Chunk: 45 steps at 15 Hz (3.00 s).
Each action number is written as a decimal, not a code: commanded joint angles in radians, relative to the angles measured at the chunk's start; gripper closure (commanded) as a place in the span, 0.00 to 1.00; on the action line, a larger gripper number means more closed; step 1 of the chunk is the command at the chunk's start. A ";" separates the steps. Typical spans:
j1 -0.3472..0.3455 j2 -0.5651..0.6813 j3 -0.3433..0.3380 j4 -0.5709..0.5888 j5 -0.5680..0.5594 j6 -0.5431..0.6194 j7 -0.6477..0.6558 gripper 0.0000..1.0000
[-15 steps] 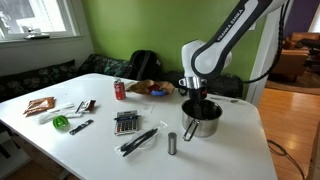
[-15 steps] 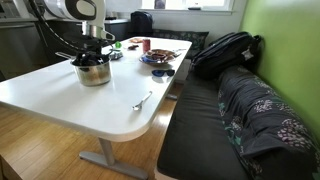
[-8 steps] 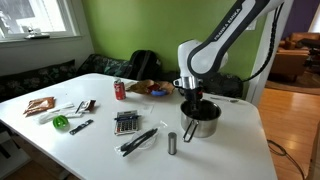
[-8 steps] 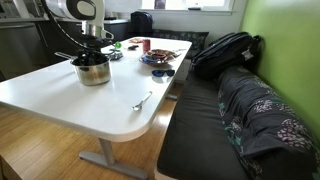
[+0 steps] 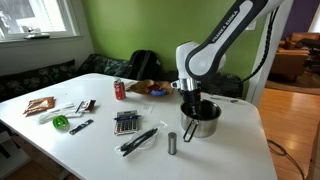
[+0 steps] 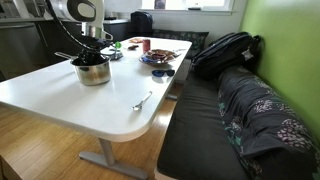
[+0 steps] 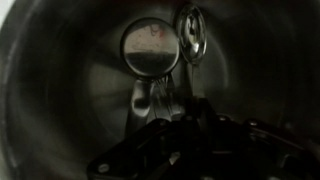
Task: Move the spoons from the pot to the table
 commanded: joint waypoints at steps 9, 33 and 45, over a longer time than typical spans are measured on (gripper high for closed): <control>-0.038 -0.072 0.020 -0.027 -0.006 -0.015 -0.026 1.00; -0.022 0.086 0.018 0.105 -0.011 -0.084 -0.019 0.57; -0.012 0.093 0.010 0.121 -0.025 -0.098 -0.002 1.00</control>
